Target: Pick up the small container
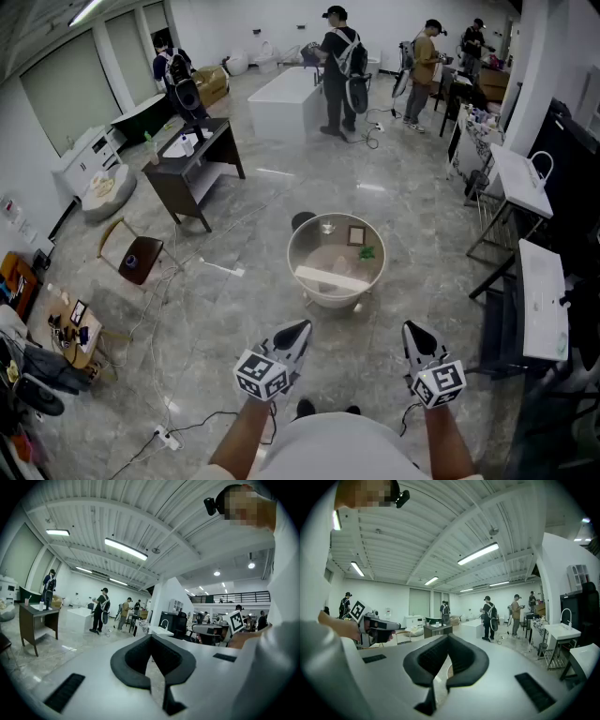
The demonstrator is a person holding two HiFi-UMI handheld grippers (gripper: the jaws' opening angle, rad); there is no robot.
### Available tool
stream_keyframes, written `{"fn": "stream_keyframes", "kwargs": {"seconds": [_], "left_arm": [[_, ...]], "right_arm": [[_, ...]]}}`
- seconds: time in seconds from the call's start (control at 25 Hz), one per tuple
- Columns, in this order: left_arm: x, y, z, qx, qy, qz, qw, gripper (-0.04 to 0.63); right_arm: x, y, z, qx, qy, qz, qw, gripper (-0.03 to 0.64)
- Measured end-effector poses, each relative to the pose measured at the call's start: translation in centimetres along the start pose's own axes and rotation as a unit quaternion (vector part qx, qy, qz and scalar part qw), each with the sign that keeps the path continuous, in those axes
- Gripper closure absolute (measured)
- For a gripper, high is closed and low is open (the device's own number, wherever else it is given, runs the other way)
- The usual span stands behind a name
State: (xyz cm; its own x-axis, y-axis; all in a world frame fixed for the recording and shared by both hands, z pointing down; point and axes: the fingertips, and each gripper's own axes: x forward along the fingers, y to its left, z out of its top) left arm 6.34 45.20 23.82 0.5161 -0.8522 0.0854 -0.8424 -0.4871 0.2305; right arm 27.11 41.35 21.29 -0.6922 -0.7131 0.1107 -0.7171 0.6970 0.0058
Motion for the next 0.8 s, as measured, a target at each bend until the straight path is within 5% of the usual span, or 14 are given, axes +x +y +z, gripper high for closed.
{"fn": "stream_keyframes", "kwargs": {"seconds": [0.8], "left_arm": [[0.2, 0.4, 0.3, -0.01, 0.011, 0.004, 0.9999, 0.58]], "right_arm": [[0.0, 0.2, 1.6, 0.002, -0.017, -0.01, 1.0, 0.604]]}}
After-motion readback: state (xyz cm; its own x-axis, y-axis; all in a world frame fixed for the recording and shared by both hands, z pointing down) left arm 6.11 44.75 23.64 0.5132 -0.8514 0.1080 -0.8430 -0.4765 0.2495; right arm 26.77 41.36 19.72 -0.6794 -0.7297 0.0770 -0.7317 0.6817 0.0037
